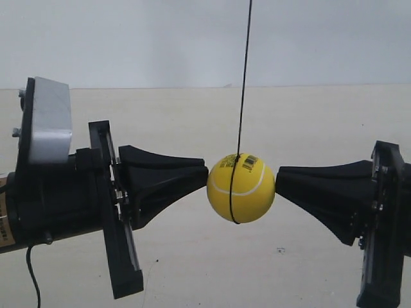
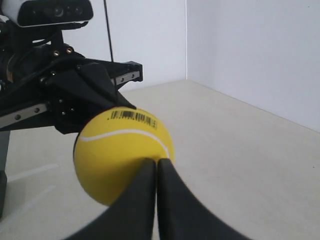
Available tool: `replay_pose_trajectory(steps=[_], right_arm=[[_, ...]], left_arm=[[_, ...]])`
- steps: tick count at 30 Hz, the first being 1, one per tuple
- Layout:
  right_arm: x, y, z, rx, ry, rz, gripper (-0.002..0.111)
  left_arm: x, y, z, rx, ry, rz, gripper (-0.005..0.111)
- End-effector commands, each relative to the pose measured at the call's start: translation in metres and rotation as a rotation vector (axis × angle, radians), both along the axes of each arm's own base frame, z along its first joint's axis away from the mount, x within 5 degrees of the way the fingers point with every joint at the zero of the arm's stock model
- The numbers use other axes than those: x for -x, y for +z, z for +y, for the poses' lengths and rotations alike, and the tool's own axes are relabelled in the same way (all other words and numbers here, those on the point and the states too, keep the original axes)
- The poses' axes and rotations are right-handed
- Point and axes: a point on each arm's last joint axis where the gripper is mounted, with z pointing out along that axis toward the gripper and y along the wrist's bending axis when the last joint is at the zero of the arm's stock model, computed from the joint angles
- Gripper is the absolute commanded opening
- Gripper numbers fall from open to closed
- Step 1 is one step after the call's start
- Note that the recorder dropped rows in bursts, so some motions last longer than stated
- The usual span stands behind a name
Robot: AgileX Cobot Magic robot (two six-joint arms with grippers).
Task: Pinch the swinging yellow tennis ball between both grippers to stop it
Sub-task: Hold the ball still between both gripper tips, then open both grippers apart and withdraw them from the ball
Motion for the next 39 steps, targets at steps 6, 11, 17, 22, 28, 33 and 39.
replay_pose_trajectory(steps=[6, 11, 17, 22, 28, 33, 39], right_arm=[[-0.011, -0.005, -0.005, 0.048, -0.127, 0.038, 0.000], [-0.012, -0.006, -0.006, 0.055, -0.137, 0.044, 0.000], [0.003, 0.000, 0.002, 0.020, 0.048, -0.017, 0.000], [0.004, -0.001, 0.002, 0.021, 0.053, -0.009, 0.000], [0.004, -0.001, 0.002, 0.021, 0.053, -0.009, 0.000], [0.004, -0.001, 0.002, 0.022, 0.054, -0.009, 0.000], [0.004, -0.001, 0.002, 0.022, 0.054, -0.009, 0.000]], left_arm=[[-0.005, -0.004, 0.010, -0.099, 0.141, 0.021, 0.005], [-0.002, 0.006, 0.017, -0.095, 0.194, 0.004, 0.005], [0.003, 0.003, 0.010, -0.064, 0.095, 0.015, 0.005], [0.002, -0.003, 0.001, 0.015, 0.017, 0.020, 0.005], [-0.002, -0.011, -0.002, 0.002, 0.009, 0.028, 0.005], [-0.002, -0.012, -0.002, -0.003, 0.009, 0.033, 0.005], [-0.002, -0.012, -0.002, -0.002, 0.009, 0.033, 0.005]])
